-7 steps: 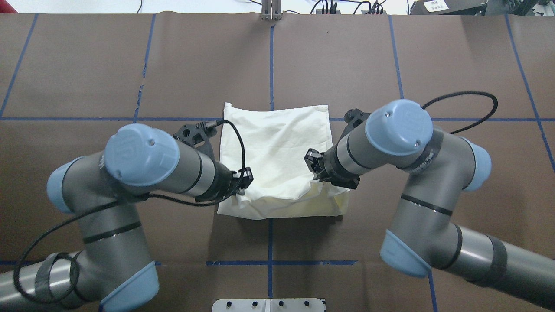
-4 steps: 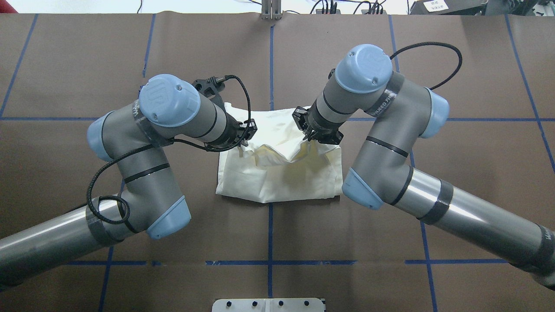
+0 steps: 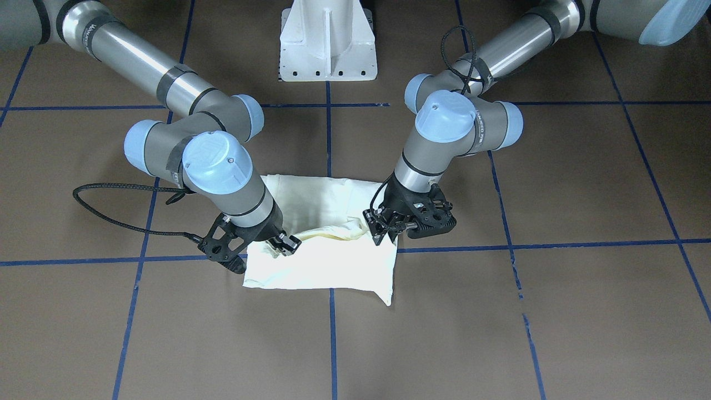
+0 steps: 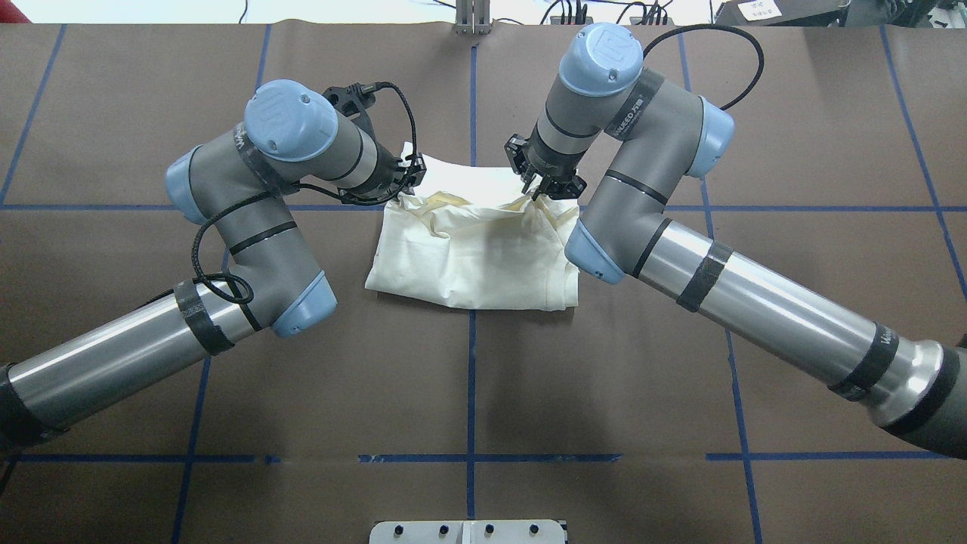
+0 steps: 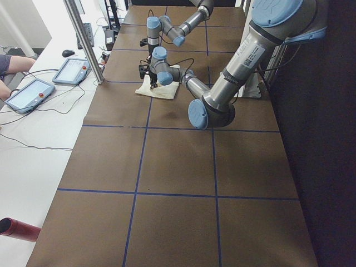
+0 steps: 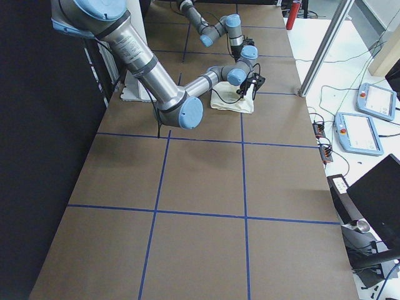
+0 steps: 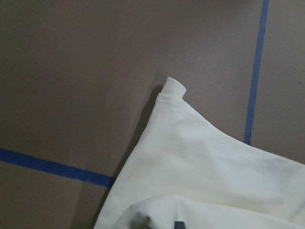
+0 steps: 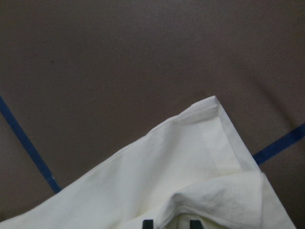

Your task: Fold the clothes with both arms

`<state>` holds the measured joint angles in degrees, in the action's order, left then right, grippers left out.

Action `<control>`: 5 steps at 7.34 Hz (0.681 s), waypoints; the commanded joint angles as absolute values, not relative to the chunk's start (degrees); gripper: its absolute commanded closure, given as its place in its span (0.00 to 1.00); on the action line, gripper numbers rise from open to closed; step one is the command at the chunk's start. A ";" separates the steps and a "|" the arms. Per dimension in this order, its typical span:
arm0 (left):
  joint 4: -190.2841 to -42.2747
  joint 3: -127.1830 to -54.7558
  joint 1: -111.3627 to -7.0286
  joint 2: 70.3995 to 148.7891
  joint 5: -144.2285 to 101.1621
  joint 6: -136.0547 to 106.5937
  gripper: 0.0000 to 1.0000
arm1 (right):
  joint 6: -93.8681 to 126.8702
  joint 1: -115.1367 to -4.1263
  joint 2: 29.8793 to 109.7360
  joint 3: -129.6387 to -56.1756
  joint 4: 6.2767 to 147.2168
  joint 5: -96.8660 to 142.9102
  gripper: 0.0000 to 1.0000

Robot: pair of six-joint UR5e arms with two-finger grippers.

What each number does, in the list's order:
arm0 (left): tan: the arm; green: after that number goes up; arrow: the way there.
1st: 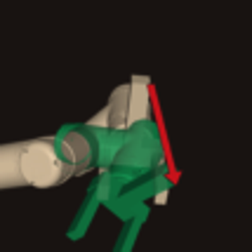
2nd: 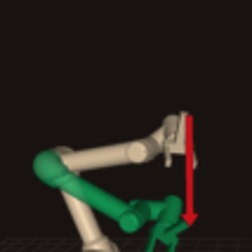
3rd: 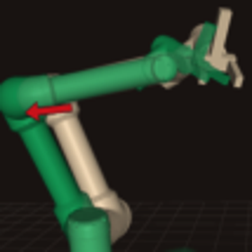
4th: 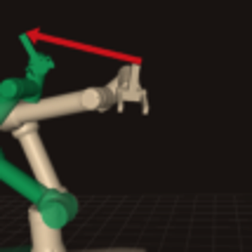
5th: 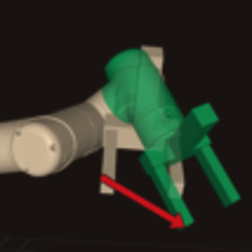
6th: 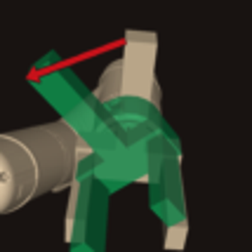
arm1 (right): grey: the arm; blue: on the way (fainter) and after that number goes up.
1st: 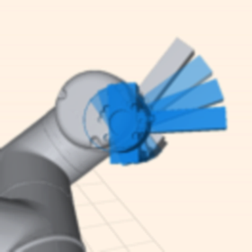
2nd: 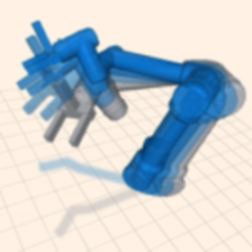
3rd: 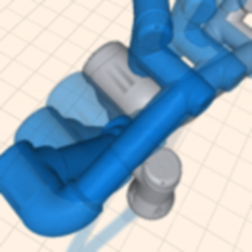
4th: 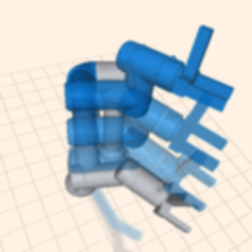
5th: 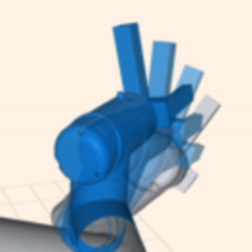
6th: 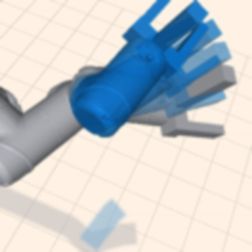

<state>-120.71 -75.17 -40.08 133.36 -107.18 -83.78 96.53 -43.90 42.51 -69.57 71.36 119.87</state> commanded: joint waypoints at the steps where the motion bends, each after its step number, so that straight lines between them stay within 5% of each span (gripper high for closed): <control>1: -121.12 -72.77 -43.05 134.74 -108.79 -81.05 0.00 | 91.87 -47.36 42.54 -68.29 71.19 124.95 0.00; 5: -117.79 -84.52 -46.41 125.88 -120.32 -77.89 0.00 | 88.79 -42.73 43.24 -78.28 75.12 126.04 0.00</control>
<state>-119.48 -80.42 -46.03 128.63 -119.29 -79.67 90.24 -44.74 42.96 -74.66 72.84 126.23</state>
